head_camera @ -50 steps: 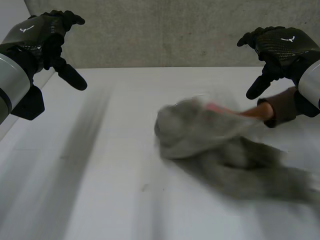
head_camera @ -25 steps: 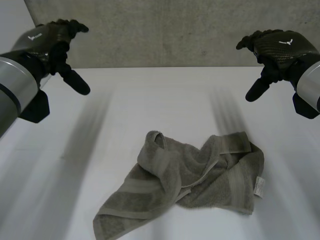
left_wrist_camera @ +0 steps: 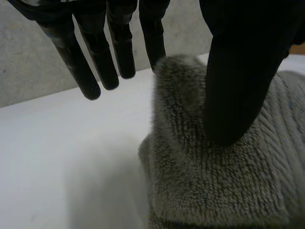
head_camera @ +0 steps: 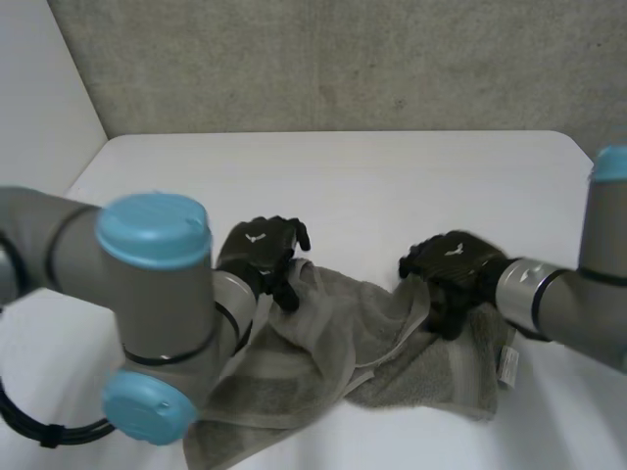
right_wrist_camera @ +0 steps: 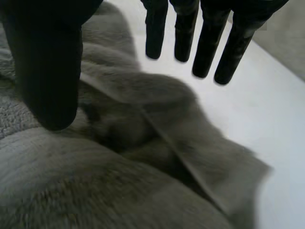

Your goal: Fold the towel.

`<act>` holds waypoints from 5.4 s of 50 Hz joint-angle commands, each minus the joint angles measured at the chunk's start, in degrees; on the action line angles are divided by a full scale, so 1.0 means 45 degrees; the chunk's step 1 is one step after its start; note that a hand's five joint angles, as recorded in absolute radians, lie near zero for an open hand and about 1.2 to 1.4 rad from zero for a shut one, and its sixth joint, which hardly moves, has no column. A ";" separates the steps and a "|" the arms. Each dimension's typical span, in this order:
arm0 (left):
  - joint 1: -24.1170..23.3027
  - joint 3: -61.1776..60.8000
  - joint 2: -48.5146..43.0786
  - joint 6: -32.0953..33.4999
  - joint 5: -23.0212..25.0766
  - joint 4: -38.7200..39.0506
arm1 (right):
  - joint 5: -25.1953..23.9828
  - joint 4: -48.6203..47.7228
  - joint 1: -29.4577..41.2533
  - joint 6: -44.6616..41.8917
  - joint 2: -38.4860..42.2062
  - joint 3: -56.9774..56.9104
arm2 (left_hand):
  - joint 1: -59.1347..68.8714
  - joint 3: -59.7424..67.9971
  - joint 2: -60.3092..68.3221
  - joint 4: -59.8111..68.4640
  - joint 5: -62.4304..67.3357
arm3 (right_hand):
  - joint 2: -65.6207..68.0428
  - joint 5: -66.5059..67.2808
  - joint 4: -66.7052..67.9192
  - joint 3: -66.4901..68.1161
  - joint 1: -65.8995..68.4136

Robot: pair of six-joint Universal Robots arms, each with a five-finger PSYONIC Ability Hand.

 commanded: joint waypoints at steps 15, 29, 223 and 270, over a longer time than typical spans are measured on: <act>0.0441 0.2429 0.0549 0.1859 -0.0347 0.2249 | -0.0465 -0.5791 0.0639 0.1705 -0.0125 -0.1900 | 1.1114 1.1152 1.1149 1.1142 1.1154 | 1.3041 1.3143 1.3042 1.3039 1.3687; 0.2709 0.4020 0.2094 0.3231 0.1935 0.3891 | 0.0888 -0.9537 0.0758 0.4484 -0.2688 -0.1689 | 1.1114 1.1152 1.1149 1.1142 1.1154 | 1.3041 1.3143 1.3042 1.3039 1.3687; 0.4272 -0.5143 0.1429 0.6942 0.2524 0.4673 | -0.0070 -0.1171 -0.0821 0.2018 0.0926 0.0127 | 1.1114 1.1152 1.1149 1.1142 1.1154 | 0.4846 0.4948 0.4848 0.4844 0.5492; 0.5405 -0.5339 0.1509 0.6825 0.1958 0.4595 | -0.1184 -0.3457 -0.3422 -0.1121 0.2135 0.1105 | 1.1114 1.1152 1.1149 1.1142 1.1154 | 0.6625 0.6726 0.6626 0.6623 0.7271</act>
